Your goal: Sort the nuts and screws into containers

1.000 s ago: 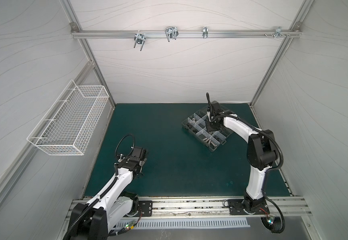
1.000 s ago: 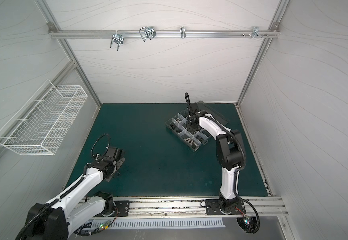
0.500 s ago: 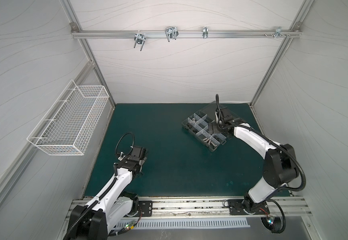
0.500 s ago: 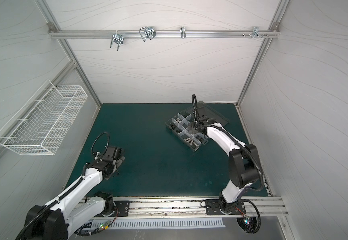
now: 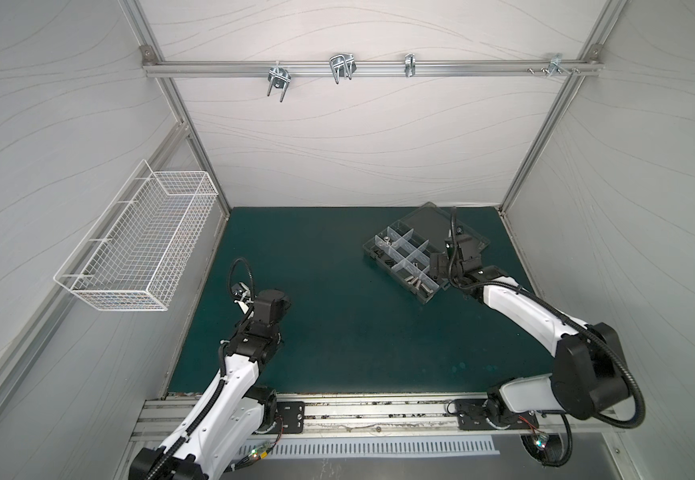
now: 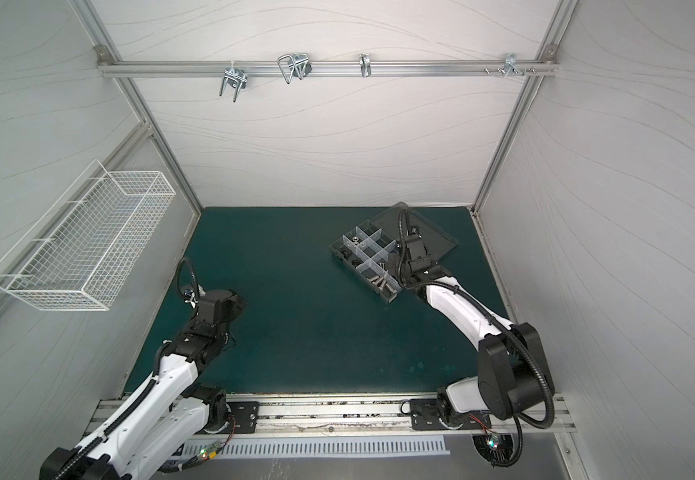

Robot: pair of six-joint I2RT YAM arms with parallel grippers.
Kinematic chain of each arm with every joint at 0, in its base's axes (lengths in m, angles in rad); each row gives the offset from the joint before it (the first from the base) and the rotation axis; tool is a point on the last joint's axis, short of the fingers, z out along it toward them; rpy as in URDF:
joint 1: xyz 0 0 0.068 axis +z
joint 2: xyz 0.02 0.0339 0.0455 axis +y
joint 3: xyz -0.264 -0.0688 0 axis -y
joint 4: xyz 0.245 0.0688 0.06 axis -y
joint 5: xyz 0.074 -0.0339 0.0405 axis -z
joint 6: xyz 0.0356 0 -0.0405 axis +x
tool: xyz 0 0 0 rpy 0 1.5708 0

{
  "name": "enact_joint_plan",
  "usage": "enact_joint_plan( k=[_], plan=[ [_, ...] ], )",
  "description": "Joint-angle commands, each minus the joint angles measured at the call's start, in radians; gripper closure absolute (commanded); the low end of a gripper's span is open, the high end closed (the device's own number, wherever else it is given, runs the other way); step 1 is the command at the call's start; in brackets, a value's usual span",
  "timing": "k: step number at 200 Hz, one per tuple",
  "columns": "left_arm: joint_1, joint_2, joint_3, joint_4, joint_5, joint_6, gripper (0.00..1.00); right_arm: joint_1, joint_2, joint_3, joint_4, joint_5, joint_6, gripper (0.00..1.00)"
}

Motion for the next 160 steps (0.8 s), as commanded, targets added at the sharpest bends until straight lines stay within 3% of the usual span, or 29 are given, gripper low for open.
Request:
enact_joint_plan(
  k=[1,62,93,160],
  plan=[
    [0.004,-0.022,-0.043,0.267,-0.054,0.202,0.01,-0.006,-0.042,-0.071,0.164,0.064,-0.066,0.01],
    [0.006,0.079,-0.172,0.731,-0.052,0.616,0.01,-0.021,-0.063,-0.282,0.511,0.101,-0.170,0.01],
    [0.023,0.177,-0.184,0.819,0.006,0.647,0.01,-0.089,-0.111,-0.414,0.670,0.012,-0.139,0.01],
    [0.063,0.470,-0.202,1.166,0.094,0.728,0.01,-0.220,-0.142,-0.529,0.813,-0.003,-0.109,0.01]
  ],
)
